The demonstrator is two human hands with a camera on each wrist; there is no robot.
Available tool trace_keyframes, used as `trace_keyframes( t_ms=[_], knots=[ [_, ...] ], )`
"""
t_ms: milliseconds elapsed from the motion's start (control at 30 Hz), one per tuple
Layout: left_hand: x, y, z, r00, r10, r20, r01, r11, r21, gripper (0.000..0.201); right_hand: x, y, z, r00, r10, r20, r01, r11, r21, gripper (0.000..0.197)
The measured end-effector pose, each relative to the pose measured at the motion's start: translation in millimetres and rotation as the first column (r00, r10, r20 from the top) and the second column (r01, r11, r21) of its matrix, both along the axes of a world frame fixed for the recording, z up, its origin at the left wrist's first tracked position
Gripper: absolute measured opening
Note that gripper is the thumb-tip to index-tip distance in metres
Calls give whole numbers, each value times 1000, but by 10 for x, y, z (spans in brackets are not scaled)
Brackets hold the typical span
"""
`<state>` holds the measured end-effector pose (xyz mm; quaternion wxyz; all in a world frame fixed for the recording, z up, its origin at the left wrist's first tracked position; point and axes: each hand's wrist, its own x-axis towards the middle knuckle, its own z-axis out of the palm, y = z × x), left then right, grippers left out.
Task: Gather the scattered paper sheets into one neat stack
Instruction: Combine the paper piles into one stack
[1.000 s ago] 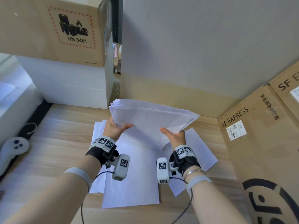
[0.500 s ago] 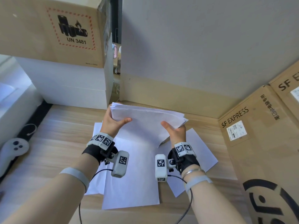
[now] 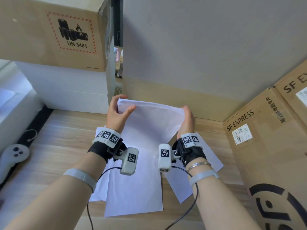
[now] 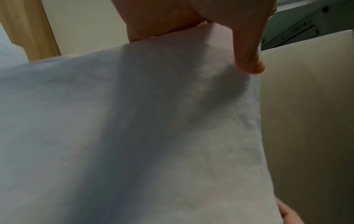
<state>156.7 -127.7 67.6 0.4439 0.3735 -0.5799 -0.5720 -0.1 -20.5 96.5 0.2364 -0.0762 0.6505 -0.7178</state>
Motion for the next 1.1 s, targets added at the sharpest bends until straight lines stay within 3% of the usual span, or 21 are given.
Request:
trace_keyframes(
  t_ms=[100,200,300,433,500,600,700,800,933,1000,1100],
  knots=[
    [44,-8,-130,998,-67,12,66,994,84,46,-33,15,-140,991,116,-73,-117,993,-12,29],
    [109,17,-305,983,-116,139,88,977,196,34,23,129,-237,970,238,-41,-235,969,80,42],
    [133,81,-428,963,-125,239,77,976,202,21,58,190,-365,939,342,-29,-319,902,290,18],
    [154,35,-465,972,-54,228,10,982,190,16,38,202,-414,949,309,-56,-280,913,297,13],
    [202,44,-512,951,-74,301,0,971,239,13,44,232,-518,944,329,-17,-304,890,339,14],
    [279,116,-642,896,-152,418,26,956,293,34,124,276,-732,917,393,75,-381,800,463,12],
    [306,153,-725,875,-142,463,29,969,244,39,131,249,-857,935,344,92,-344,809,476,7],
    [305,118,-716,895,-136,425,22,964,264,27,83,163,-814,948,316,43,-300,838,455,26],
    [341,78,-750,922,-145,360,8,934,356,31,54,100,-759,911,412,-30,-356,820,449,31],
    [368,80,-825,914,-173,366,27,928,371,27,27,172,-789,889,459,-13,-407,801,438,32],
    [462,118,-970,875,-180,449,-4,925,380,15,-122,480,-1074,895,445,29,-370,706,604,42]
  ],
)
